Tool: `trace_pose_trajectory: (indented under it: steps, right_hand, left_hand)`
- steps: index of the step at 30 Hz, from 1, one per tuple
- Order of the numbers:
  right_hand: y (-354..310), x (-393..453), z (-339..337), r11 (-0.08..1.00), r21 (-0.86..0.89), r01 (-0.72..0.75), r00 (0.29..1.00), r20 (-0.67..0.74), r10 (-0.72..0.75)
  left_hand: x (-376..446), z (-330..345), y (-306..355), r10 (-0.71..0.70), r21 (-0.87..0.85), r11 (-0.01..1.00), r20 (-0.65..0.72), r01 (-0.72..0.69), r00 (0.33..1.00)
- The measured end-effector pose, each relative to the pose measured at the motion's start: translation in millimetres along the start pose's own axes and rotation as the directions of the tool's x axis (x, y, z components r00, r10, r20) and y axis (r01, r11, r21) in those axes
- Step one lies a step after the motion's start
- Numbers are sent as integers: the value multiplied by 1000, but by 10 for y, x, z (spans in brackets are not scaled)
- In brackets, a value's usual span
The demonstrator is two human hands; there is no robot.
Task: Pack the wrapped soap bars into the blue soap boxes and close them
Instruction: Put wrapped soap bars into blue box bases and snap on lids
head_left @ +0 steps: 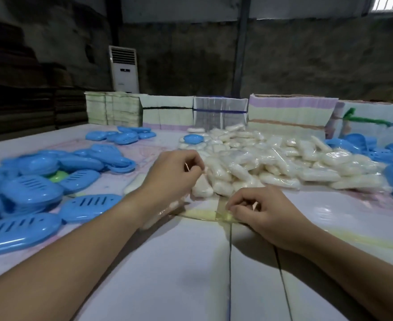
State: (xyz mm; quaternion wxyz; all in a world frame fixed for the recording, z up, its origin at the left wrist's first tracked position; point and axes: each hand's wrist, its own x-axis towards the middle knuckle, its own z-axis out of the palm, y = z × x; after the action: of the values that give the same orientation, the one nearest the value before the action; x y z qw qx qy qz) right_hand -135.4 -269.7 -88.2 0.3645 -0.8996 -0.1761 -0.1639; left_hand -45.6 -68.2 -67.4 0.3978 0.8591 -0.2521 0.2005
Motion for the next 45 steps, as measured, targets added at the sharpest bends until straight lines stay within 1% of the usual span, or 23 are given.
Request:
trace_pose_trajectory:
  steps: [3,4,6,8,10,12,14,16,18,21,23,27,31,33,35,37,39,40,42,44,45]
  right_hand:
    - [-13,-9,9,1000,-16,18,1000,11,-18]
    - [-15,-18,13,1000,-12,23,1000,15,-23]
    - [-20,-19,23,999,-15,35,999,33,-34]
    - [-22,-10,26,999,-28,45,998,47,-44]
    - [-33,-16,38,998,-30,59,997,61,-57]
    - [-48,-24,45,997,-26,68,995,71,-66]
    - [-48,-21,35,998,-2,60,996,64,-60]
    - [-35,-15,14,999,12,49,997,60,-50]
    - [-25,-15,6,999,26,36,997,64,-38]
    - [-23,-19,7,999,43,17,998,66,-19]
    - [-27,-18,9,999,51,7,998,69,-11]
    - [-15,-11,-3,997,77,-24,999,46,21]
    - [-7,0,-9,995,94,-34,999,18,32]
    - [-3,9,-22,994,94,-48,998,-27,51]
    - [2,28,-42,986,144,-79,989,-110,95]
    - [14,52,-90,966,239,-98,963,-222,152]
    - [36,71,-159,927,355,-123,929,-287,233]
    - [52,80,-186,899,410,-150,918,-279,281]
    - [97,85,-212,852,478,-214,911,-216,351]
    - [139,84,-204,838,480,-258,911,-168,377]
    - [156,82,-199,851,449,-274,914,-153,375]
  left_hand:
    - [242,-269,-303,-142,227,962,-43,148,989]
    - [324,-339,-429,-192,314,929,-41,195,981]
    - [454,-419,-674,-307,499,829,25,254,951]
    - [530,-443,-851,-376,709,673,81,212,923]
    - [587,-454,-988,-421,832,528,82,170,903]
    - [632,-483,-1064,-485,884,436,73,169,871]
    - [635,-496,-1081,-527,902,397,75,168,846]
    - [616,-482,-1064,-506,894,416,73,168,860]
    - [597,-465,-1030,-432,868,468,63,164,900]
    - [563,-429,-930,-308,770,613,27,177,951]
    - [529,-394,-833,-238,722,675,20,151,971]
    - [437,-352,-587,-133,697,713,35,71,990]
    - [319,-358,-250,75,670,741,-15,-46,997]
    - [222,-316,-35,190,592,794,-27,-137,981]
    - [81,-244,177,330,463,838,-10,-288,944]
    - [-83,-132,357,465,320,831,49,-455,884]
    - [-240,30,493,555,191,800,127,-569,822]
    - [-311,123,540,579,129,791,159,-598,800]
    - [-423,309,573,609,28,776,229,-630,760]
    - [-480,433,549,616,-15,763,321,-646,719]
    - [-487,459,515,621,-28,756,349,-654,702]
